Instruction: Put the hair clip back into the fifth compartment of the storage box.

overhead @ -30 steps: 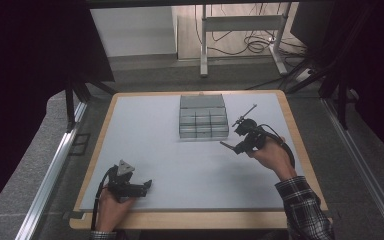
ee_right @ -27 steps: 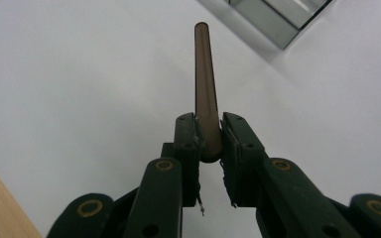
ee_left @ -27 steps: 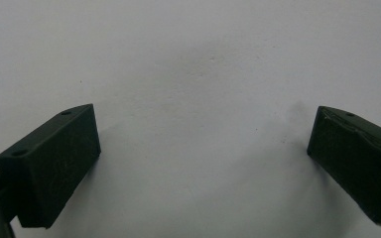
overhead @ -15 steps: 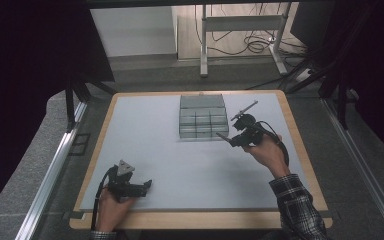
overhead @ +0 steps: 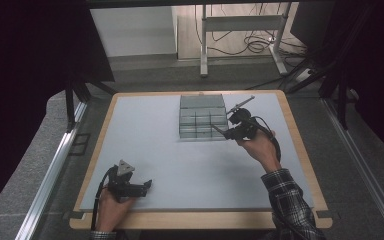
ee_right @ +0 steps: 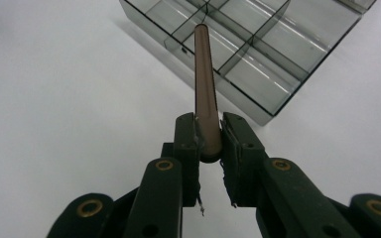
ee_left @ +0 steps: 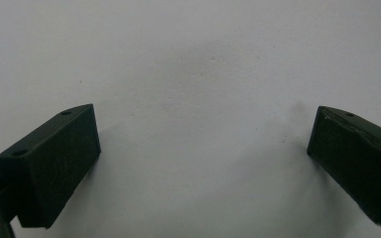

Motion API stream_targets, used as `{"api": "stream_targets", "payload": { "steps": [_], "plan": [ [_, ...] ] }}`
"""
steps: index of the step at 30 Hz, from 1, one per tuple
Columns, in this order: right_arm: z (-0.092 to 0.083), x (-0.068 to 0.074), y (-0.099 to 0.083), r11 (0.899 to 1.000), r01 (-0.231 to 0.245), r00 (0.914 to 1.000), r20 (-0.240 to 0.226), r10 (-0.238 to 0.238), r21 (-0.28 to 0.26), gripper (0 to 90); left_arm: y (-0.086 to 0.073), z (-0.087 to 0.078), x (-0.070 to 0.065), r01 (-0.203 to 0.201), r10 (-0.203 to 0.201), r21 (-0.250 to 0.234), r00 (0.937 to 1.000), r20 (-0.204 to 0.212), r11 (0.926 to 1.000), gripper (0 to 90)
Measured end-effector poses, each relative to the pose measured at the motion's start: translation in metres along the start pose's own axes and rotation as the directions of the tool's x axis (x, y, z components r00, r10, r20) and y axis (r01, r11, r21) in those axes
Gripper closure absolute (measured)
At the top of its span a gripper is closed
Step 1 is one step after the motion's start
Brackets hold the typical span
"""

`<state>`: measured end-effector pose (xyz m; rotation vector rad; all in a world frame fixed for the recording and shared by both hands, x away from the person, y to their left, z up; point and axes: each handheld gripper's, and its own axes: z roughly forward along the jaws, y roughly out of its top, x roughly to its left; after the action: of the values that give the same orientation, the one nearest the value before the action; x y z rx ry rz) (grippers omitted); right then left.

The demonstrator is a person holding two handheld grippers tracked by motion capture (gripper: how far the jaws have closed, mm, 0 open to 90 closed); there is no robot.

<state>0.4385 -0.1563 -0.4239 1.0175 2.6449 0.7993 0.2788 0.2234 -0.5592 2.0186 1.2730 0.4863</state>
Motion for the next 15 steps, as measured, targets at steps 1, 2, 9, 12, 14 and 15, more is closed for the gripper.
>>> {"api": "stream_targets", "payload": {
  "steps": [1,2,9,12,14,15],
  "plan": [
    [0.001,0.000,0.001,1.000,0.002,1.0000,0.003,-0.002,-0.005,76.4,0.000,0.000,0.000,-0.001,0.001,0.000,1.0000,0.000,1.0000,0.3],
    [0.003,0.000,0.002,1.000,0.000,1.0000,0.002,0.000,-0.009,76.3,0.000,0.000,0.000,0.000,0.000,0.000,1.0000,0.000,1.0000,0.4],
    [0.014,0.000,0.012,1.000,0.002,1.0000,0.002,-0.002,-0.029,76.4,0.000,0.000,0.000,-0.001,0.001,0.000,1.0000,0.000,1.0000,0.4],
    [0.019,0.000,0.016,0.999,0.003,1.0000,0.001,-0.003,-0.036,76.4,0.000,0.000,0.000,0.000,0.000,0.000,1.0000,0.000,1.0000,0.3],
    [0.023,0.001,0.019,0.999,0.001,1.0000,0.000,-0.001,-0.041,76.4,0.000,0.000,0.000,0.000,0.000,0.000,1.0000,0.000,1.0000,0.3],
    [0.024,0.001,0.020,0.999,0.002,1.0000,0.002,-0.002,-0.042,76.4,0.000,0.000,0.000,-0.001,0.001,0.000,1.0000,-0.001,1.0000,0.3]
  ]
}}
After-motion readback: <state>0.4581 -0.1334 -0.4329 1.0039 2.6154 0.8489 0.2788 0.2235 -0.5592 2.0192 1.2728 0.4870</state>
